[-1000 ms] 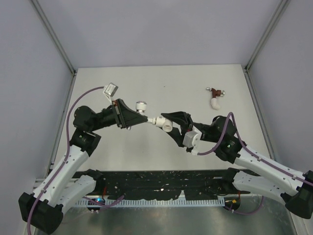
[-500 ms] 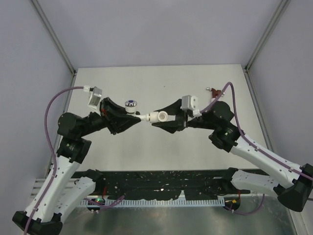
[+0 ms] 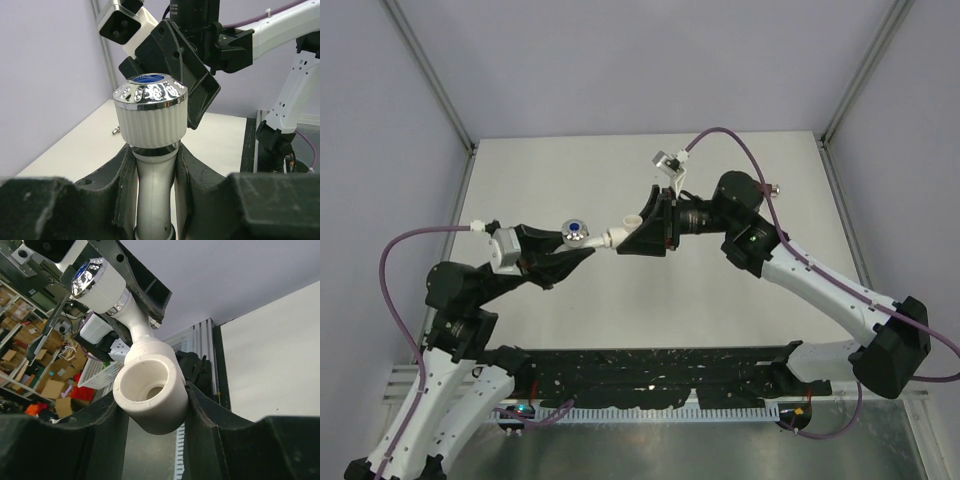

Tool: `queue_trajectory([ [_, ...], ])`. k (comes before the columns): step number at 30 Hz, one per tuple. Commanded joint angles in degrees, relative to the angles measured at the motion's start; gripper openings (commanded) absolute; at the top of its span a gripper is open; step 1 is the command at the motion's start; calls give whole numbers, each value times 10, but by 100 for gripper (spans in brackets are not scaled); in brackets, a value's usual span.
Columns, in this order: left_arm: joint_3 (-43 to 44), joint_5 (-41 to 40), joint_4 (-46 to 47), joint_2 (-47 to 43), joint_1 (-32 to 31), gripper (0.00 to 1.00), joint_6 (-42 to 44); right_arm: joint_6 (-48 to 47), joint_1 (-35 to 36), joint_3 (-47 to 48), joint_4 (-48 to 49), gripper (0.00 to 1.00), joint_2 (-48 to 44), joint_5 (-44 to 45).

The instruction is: Install the water faucets

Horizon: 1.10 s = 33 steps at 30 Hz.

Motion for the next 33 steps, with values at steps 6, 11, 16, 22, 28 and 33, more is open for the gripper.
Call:
queue_trajectory([
  [6,-42,-40,45,-55,-20,0,-42,7,-21,9,-6,51,-12,105],
  [11,-46,-111,1,-49,-19,0,-138,-153,-27,3,-65,73,-70,165],
  [16,-36,-114,-33,-29,-5,0,-239,-291,-28,2,-133,80,-122,178],
  [22,-10,-75,-44,26,17,0,-349,-442,-25,-111,20,81,-199,99],
  [28,-3,2,29,92,30,0,-476,-655,15,-182,51,85,-242,84],
  [33,-2,47,99,130,32,0,-550,-788,69,-190,15,85,-237,150],
])
